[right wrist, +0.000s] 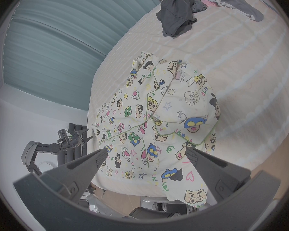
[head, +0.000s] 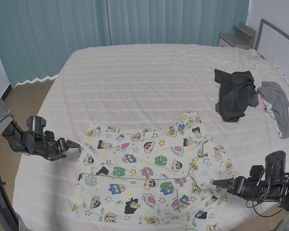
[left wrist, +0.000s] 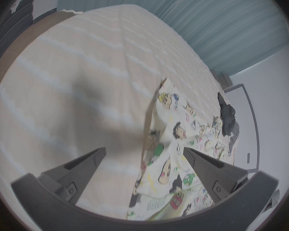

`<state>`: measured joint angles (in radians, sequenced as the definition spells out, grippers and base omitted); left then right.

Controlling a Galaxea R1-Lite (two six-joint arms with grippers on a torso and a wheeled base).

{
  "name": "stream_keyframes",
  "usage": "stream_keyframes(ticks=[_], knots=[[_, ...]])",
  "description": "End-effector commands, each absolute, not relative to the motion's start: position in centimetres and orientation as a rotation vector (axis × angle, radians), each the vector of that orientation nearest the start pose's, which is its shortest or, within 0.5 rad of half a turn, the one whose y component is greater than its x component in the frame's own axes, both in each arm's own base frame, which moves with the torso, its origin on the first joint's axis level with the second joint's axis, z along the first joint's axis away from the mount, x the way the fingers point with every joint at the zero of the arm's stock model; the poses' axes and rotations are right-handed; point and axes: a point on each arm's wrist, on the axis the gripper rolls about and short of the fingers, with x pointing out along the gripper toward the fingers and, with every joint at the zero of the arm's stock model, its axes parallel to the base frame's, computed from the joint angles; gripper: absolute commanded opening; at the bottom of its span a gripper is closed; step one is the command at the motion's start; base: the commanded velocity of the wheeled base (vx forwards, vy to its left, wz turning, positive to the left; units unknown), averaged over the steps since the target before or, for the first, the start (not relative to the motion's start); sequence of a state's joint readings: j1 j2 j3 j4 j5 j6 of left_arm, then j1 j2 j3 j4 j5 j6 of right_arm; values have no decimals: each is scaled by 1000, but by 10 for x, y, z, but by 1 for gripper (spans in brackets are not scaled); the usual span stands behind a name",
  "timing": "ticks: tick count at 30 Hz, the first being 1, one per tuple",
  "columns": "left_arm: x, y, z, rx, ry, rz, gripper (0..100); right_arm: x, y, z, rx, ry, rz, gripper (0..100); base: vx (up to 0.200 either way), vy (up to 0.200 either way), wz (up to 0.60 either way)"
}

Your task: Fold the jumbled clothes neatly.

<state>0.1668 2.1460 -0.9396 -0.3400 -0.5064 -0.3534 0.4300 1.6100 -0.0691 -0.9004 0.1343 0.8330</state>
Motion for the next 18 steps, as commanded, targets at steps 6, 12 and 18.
stream_keyframes(ticks=[6,12,18], knots=[[309,41,43,-620,894,-229,100,157,75,67,688,821,247,100,-200,0,0],[288,36,37,-621,880,-286,100,157,75,67,688,821,247,100,-133,0,0],[284,30,24,-532,891,-375,100,156,76,67,687,821,249,100,0,0,0]])
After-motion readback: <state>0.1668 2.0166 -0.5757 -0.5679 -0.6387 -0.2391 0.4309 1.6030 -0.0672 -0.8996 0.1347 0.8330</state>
